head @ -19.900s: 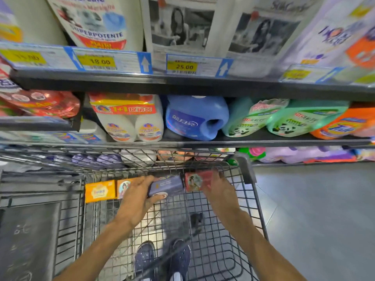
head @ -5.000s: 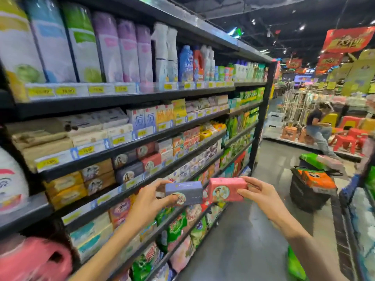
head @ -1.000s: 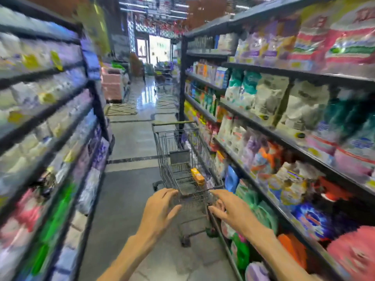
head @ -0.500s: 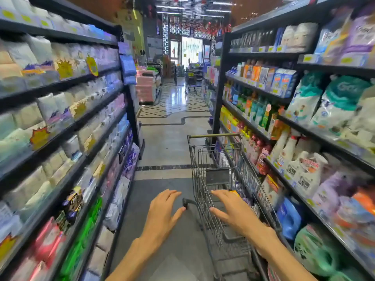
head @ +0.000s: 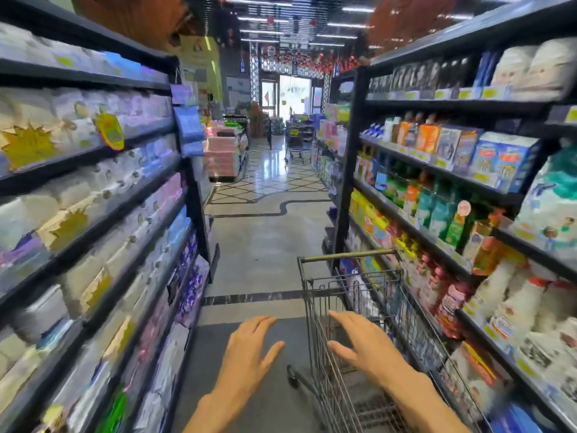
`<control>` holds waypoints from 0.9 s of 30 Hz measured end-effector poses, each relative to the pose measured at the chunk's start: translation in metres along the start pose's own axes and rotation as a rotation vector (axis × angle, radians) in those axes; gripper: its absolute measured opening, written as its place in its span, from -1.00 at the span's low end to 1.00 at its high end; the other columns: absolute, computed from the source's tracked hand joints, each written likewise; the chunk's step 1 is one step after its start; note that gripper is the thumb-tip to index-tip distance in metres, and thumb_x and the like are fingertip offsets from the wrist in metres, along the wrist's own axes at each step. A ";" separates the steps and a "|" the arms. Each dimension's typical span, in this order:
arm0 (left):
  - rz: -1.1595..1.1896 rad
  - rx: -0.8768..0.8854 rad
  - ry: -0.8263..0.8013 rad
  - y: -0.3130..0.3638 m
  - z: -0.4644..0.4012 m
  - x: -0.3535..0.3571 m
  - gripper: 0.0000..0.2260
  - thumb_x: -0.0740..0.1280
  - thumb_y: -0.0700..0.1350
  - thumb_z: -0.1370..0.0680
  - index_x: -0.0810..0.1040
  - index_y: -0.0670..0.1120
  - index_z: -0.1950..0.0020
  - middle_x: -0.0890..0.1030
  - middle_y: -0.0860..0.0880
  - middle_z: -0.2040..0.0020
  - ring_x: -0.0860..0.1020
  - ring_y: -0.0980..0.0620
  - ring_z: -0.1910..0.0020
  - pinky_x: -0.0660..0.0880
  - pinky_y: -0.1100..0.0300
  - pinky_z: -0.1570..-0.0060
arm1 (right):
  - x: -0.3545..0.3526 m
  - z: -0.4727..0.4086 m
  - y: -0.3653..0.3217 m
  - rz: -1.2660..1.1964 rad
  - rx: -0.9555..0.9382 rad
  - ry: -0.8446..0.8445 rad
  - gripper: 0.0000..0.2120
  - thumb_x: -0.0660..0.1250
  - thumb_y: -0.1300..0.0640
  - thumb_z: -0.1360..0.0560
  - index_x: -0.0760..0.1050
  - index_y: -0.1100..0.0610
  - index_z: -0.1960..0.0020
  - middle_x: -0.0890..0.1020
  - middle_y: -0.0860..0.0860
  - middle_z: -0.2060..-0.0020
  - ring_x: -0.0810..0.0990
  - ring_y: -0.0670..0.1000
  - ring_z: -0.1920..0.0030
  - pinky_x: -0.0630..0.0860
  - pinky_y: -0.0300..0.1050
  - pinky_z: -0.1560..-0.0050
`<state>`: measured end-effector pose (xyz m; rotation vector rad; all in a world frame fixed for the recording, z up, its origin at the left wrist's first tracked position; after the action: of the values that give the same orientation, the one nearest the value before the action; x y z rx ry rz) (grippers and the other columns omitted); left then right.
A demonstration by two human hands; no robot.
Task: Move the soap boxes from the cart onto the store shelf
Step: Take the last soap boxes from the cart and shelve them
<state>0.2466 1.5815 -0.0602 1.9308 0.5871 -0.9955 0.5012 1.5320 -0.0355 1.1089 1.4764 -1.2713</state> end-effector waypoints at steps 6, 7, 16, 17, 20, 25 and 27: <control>0.035 0.210 -0.156 -0.017 -0.142 0.055 -0.42 0.08 0.36 -0.58 0.38 0.08 -0.49 0.45 0.12 -0.44 0.39 0.09 -0.44 0.34 0.12 -0.42 | 0.008 -0.071 0.060 -0.006 0.203 0.058 -0.36 0.16 -0.29 -0.57 0.13 -0.09 -0.56 0.35 -0.14 -0.47 0.36 -0.09 -0.43 0.40 -0.10 -0.37; 0.038 0.249 -0.188 -0.017 -0.165 0.065 -0.47 0.13 0.31 -0.60 0.37 0.08 -0.50 0.44 0.13 -0.45 0.39 0.10 -0.44 0.34 0.13 -0.41 | 0.007 -0.077 0.069 -0.010 0.251 0.064 -0.36 0.17 -0.29 -0.57 0.13 -0.09 -0.56 0.36 -0.14 -0.47 0.37 -0.10 -0.42 0.41 -0.11 -0.36; 0.126 0.627 -0.445 0.052 -0.297 0.183 -0.54 0.24 0.22 -0.63 0.41 0.05 -0.47 0.48 0.08 -0.41 0.42 0.06 -0.41 0.39 0.10 -0.35 | 0.004 -0.066 0.152 -0.066 0.765 0.162 -0.37 0.21 -0.29 -0.55 0.16 -0.12 -0.55 0.35 -0.16 -0.46 0.36 -0.09 -0.43 0.36 -0.14 -0.32; 0.142 0.658 -0.474 0.064 -0.304 0.199 -0.54 0.25 0.20 -0.63 0.41 0.04 -0.47 0.48 0.07 -0.41 0.42 0.04 -0.40 0.39 0.09 -0.35 | 0.009 -0.060 0.164 -0.069 0.820 0.158 -0.37 0.21 -0.30 -0.55 0.15 -0.13 -0.55 0.36 -0.15 -0.46 0.37 -0.08 -0.42 0.38 -0.11 -0.31; 0.168 0.720 -0.587 0.091 -0.320 0.250 -0.53 0.23 0.21 -0.63 0.38 0.06 -0.49 0.47 0.08 -0.42 0.39 0.04 -0.42 0.39 0.07 -0.35 | 0.024 -0.044 0.194 -0.070 0.949 0.141 -0.37 0.18 -0.30 -0.56 0.13 -0.13 -0.55 0.39 -0.10 -0.44 0.38 -0.02 -0.42 0.42 -0.02 -0.32; 0.156 0.691 -0.785 0.107 -0.337 0.333 -0.50 0.26 0.20 -0.62 0.35 0.02 -0.51 0.48 0.02 -0.42 0.41 -0.01 -0.42 0.41 0.06 -0.36 | 0.072 -0.029 0.250 -0.163 1.125 0.080 -0.35 0.20 -0.28 -0.57 0.14 -0.07 -0.57 0.34 -0.03 -0.49 0.35 0.02 -0.46 0.36 -0.03 -0.38; 0.130 0.675 -0.856 0.105 -0.346 0.365 -0.50 0.25 0.19 -0.63 0.33 0.02 -0.52 0.47 0.00 -0.43 0.40 -0.01 -0.43 0.40 0.08 -0.36 | 0.098 -0.028 0.270 -0.201 1.161 0.075 -0.33 0.19 -0.32 -0.54 0.19 -0.06 -0.55 0.45 -0.02 -0.39 0.44 0.04 -0.38 0.43 -0.04 -0.30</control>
<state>0.6728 1.8300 -0.2022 1.7820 -0.4117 -1.9275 0.7404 1.5901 -0.1870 1.7377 0.8251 -2.3608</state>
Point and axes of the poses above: each hand's wrist, its own z-axis away from the middle knuckle, its own x-axis out of the palm, y = z × x, the point moved 3 cm from there along -z, towards the middle knuckle
